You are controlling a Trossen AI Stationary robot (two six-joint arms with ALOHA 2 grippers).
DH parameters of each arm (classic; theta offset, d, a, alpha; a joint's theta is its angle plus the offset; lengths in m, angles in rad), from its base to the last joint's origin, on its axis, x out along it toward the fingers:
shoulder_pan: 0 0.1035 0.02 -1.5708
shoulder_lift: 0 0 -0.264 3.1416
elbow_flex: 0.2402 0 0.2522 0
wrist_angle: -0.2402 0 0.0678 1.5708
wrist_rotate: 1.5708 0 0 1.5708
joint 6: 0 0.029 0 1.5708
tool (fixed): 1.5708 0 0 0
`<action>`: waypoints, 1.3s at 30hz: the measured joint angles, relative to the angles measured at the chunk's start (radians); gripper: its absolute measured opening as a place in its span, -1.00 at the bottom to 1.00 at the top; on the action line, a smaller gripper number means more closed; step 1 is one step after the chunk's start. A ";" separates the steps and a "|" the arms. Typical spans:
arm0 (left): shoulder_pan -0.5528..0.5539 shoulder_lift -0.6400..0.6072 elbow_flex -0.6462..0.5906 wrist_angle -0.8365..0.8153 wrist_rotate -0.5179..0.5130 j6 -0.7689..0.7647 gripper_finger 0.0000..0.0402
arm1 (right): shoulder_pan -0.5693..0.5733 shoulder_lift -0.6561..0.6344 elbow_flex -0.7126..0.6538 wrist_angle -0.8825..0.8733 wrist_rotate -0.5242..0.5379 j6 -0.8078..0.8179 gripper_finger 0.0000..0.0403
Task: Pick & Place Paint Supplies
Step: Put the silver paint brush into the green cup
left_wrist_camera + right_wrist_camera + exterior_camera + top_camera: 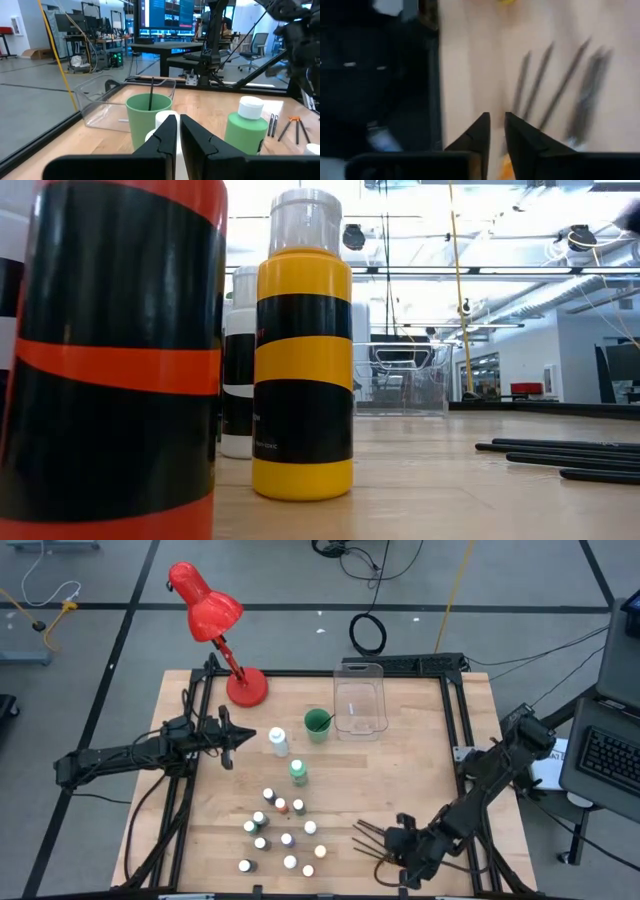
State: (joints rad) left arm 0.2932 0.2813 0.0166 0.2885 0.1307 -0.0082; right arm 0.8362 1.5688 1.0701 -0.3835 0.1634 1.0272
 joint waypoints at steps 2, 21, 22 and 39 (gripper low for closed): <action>0.000 0.000 0.000 -0.001 0.000 0.004 -0.87 | 0.012 0.001 -0.061 0.043 -0.038 0.117 -0.59; 0.000 0.000 0.000 0.001 0.000 0.054 -0.87 | -0.015 0.001 -0.218 -0.194 -0.045 0.264 -0.39; 0.000 0.000 0.000 0.001 0.000 0.055 -0.87 | -0.016 0.001 -0.218 -0.192 -0.035 0.247 -0.39; 0.000 0.000 0.000 0.000 0.000 0.052 -0.87 | -0.016 0.005 -0.218 -0.045 0.009 0.112 -0.40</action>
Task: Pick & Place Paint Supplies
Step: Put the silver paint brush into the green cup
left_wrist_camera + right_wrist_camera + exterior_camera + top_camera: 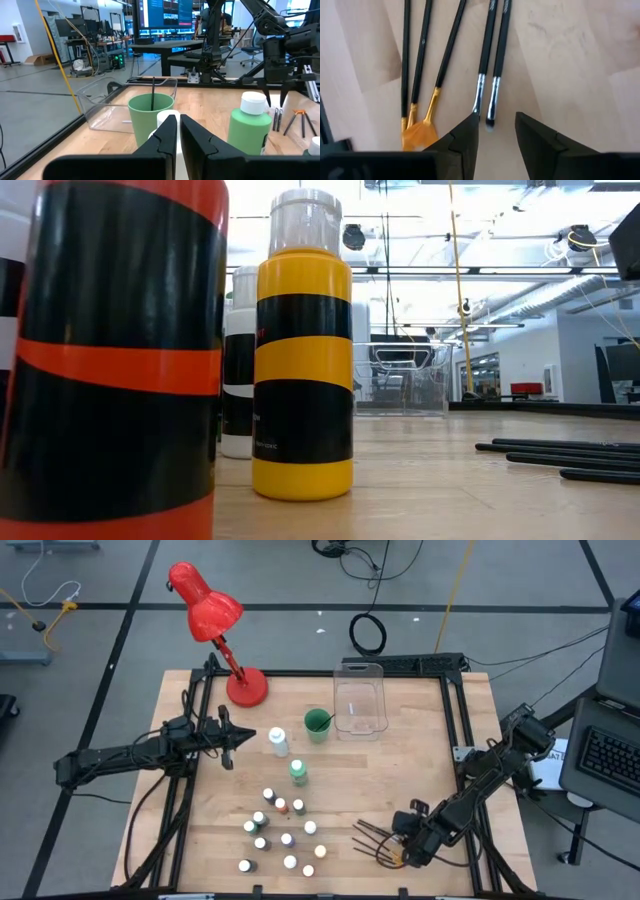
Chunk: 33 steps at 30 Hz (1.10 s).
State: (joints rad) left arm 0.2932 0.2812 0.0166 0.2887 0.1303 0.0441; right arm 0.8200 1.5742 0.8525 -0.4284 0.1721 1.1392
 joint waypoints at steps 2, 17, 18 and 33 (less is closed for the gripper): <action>0.000 0.000 0.000 0.000 0.000 0.000 -0.87 | 0.000 0.015 0.000 0.003 0.010 0.000 -0.40; 0.000 0.000 0.000 0.000 0.000 0.002 -0.87 | 0.000 0.078 0.003 -0.018 0.035 0.025 -0.57; 0.000 0.000 0.000 0.000 0.000 0.002 -0.87 | 0.000 0.078 0.003 -0.021 0.038 0.024 -0.61; 0.000 0.000 0.000 0.000 0.000 0.003 -0.87 | 0.001 0.079 0.000 -0.076 0.150 0.006 -0.98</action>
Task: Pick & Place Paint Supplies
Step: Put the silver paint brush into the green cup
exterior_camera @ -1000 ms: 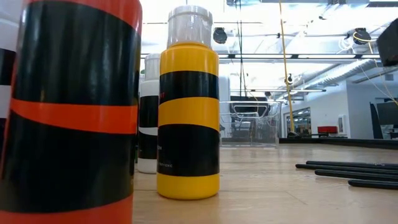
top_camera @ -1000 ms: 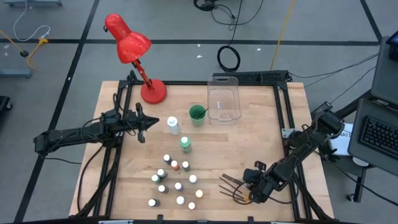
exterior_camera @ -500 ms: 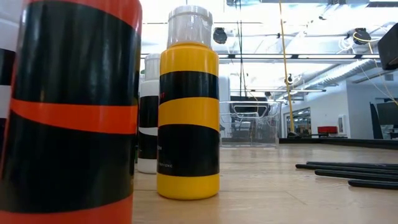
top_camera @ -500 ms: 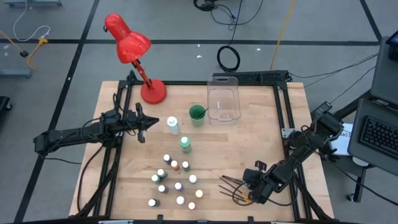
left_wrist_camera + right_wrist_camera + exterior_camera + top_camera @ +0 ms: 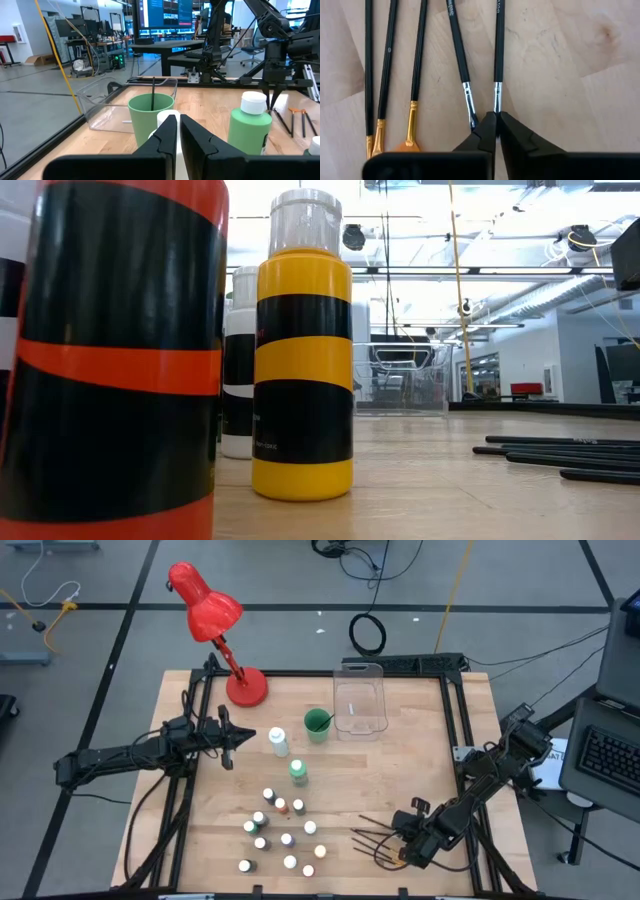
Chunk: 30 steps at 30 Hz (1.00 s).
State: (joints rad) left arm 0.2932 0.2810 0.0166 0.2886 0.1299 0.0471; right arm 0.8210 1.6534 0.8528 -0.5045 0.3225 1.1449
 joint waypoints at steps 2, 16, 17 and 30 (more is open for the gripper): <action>0.000 0.000 0.000 0.000 0.000 -0.001 -0.87 | -0.001 -0.008 -0.001 0.012 0.073 -0.001 -0.98; 0.000 0.000 0.000 0.000 0.000 -0.003 -0.87 | -0.004 -0.084 -0.003 0.019 0.291 -0.041 -0.99; 0.000 0.000 0.000 0.000 0.000 -0.003 -0.87 | -0.004 -0.087 -0.003 0.021 0.303 -0.045 -0.99; 0.000 0.000 0.000 0.002 0.000 0.001 -0.87 | -0.131 -0.109 0.039 -0.212 0.197 -0.065 -0.98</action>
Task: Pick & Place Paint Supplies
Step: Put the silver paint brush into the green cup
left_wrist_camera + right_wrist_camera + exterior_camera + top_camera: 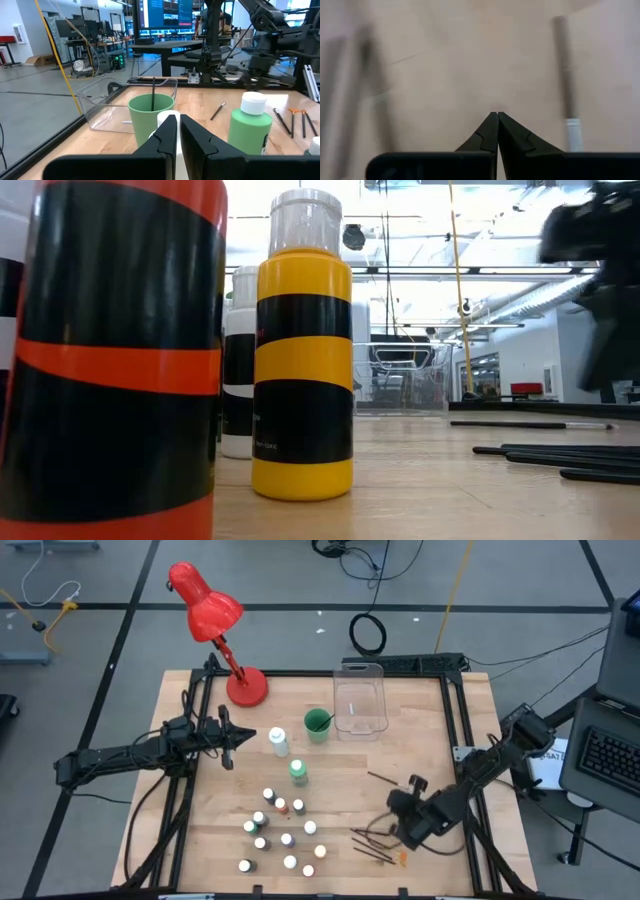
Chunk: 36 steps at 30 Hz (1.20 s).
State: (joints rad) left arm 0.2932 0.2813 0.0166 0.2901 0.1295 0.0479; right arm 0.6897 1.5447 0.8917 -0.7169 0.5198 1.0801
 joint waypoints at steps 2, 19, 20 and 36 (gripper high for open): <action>0.000 0.000 0.000 0.000 0.000 0.000 -0.87 | -0.048 -0.009 0.012 -0.091 -0.011 -0.002 -0.90; 0.000 0.000 0.000 -0.022 0.000 0.002 -0.87 | -0.543 -0.031 -0.013 -0.341 -0.339 -0.431 0.18; 0.000 0.000 0.000 -0.028 0.000 0.002 -0.87 | -0.567 -0.031 -0.022 -0.341 -0.345 -0.447 0.16; 0.000 0.000 0.000 -0.103 0.001 -0.058 -0.87 | -0.650 -0.044 -0.126 -0.190 -0.433 -0.681 -0.05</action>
State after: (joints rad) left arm 0.2930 0.2811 0.0162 0.1870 0.1307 -0.0097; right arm 0.0395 1.5008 0.7654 -0.9072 0.0869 0.3993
